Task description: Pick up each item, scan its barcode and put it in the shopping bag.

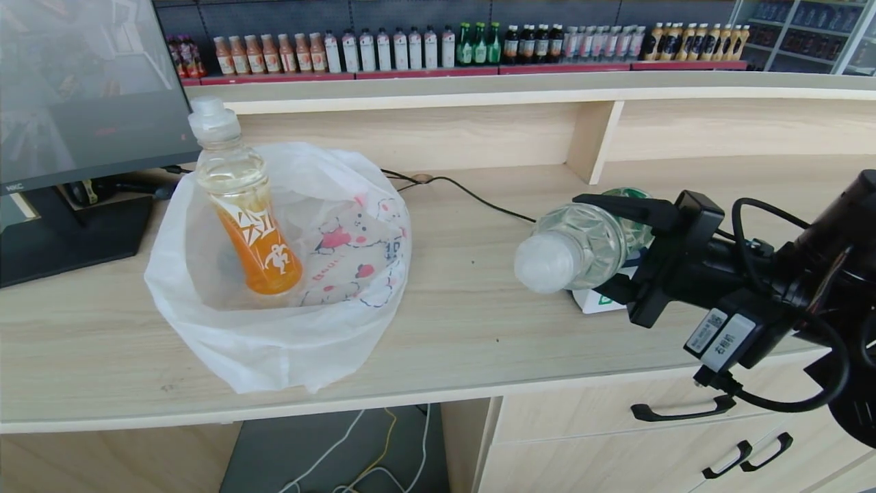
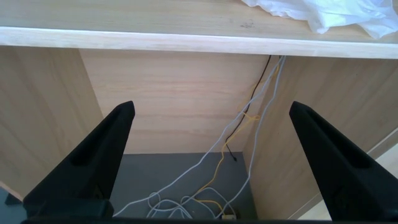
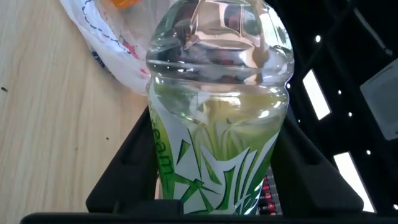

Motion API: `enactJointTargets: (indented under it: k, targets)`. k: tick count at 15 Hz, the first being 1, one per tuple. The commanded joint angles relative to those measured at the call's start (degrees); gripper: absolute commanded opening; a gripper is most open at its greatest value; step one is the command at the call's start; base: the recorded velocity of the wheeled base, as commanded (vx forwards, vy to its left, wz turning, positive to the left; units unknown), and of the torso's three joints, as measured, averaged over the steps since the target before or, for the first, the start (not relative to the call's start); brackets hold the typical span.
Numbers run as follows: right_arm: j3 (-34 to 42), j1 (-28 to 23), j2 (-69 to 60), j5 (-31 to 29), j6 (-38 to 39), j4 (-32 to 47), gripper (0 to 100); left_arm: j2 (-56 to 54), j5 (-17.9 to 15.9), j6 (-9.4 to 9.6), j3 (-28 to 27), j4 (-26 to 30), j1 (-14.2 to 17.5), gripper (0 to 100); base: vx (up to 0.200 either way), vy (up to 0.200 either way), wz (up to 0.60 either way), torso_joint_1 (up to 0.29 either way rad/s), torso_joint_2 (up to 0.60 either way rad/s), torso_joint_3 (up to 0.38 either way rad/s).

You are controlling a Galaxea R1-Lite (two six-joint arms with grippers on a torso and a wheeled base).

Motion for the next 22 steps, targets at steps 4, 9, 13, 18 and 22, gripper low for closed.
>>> enactJointTargets:
  k: [4, 9, 13, 18, 22]
  targets:
    - [0.0, -0.6, 0.6, 0.7, -0.1, 0.0, 0, 0.0, 0.0, -0.01, 0.0, 0.0, 0.0, 100, 0.0, 0.0, 0.0, 0.0, 0.0, 0.0]
    - [0.2, -0.6, 0.5, 0.6, -0.1, 0.0, 0, 0.0, 0.0, -0.01, 0.0, 0.0, 0.0, 100, 0.0, 0.0, 0.0, 0.0, 0.0, 0.0]
    - [0.5, -0.9, 0.3, 0.5, -0.1, 0.0, 0, 0.0, 0.0, -0.01, 0.0, 0.0, 0.0, 100, 0.0, 0.0, 0.0, 0.0, 0.0, 0.0]
    - [0.3, -1.5, 0.2, 0.6, 0.0, 0.0, 0, 0.0, 0.0, -0.01, 0.0, 0.0, 0.0, 100, 0.0, 0.0, 0.0, 0.0, 0.0, 0.0]
    - [-0.5, -1.8, -0.6, 0.5, 0.8, 0.0, 0, 0.0, 0.0, -0.01, 0.0, 0.0, 0.0, 100, 0.0, 0.0, 0.0, 0.0, 0.0, 0.0]
